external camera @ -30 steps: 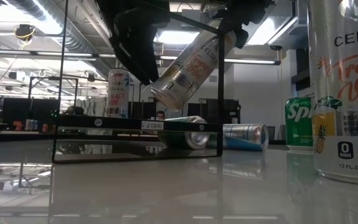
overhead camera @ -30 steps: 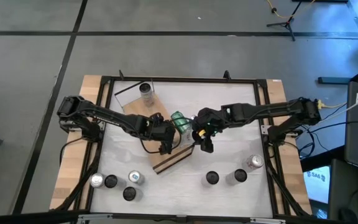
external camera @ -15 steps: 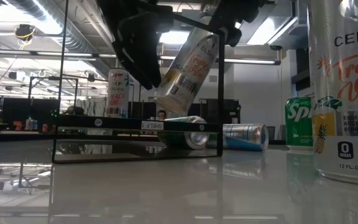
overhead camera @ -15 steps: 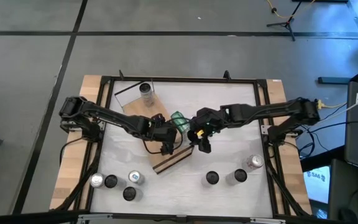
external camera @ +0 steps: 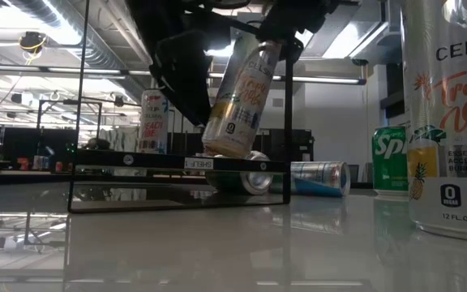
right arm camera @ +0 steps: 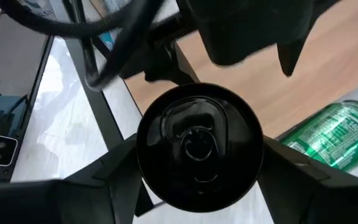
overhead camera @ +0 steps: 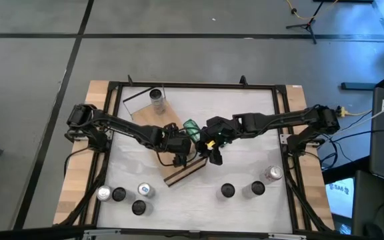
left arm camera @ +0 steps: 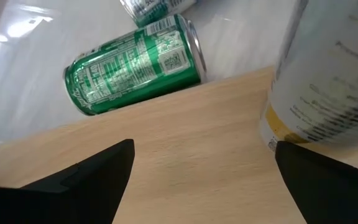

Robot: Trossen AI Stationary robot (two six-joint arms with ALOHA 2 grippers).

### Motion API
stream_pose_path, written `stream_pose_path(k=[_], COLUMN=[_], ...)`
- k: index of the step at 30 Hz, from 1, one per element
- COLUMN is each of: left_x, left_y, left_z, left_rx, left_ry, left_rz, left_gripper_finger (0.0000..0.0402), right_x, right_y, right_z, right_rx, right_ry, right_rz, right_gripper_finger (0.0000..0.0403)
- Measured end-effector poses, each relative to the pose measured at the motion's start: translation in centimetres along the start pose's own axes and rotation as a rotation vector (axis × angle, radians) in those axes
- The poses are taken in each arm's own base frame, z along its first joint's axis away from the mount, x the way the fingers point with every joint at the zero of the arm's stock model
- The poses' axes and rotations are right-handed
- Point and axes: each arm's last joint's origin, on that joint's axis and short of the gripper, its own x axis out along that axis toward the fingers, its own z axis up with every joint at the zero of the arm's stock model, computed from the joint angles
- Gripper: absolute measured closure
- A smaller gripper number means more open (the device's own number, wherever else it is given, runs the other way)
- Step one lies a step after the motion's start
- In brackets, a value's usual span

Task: Place canned beverage on shelf
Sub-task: Put the white yellow soda can on the shelf

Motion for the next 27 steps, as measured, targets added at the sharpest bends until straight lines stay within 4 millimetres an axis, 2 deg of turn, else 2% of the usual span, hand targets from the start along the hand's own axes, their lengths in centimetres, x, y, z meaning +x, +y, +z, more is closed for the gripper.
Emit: stream_pose_path(k=[27], left_x=[0.02], left_y=[0.2], left_z=[0.11], left_rx=[0.022], left_ry=[-0.028], left_rz=[0.065], left_gripper_finger=[0.0015], right_x=[0.36], right_y=[-0.04], right_z=[0.33], right_rx=[-0.003], right_ry=[-0.034], right_rz=[-0.005], right_gripper_finger=[0.0145])
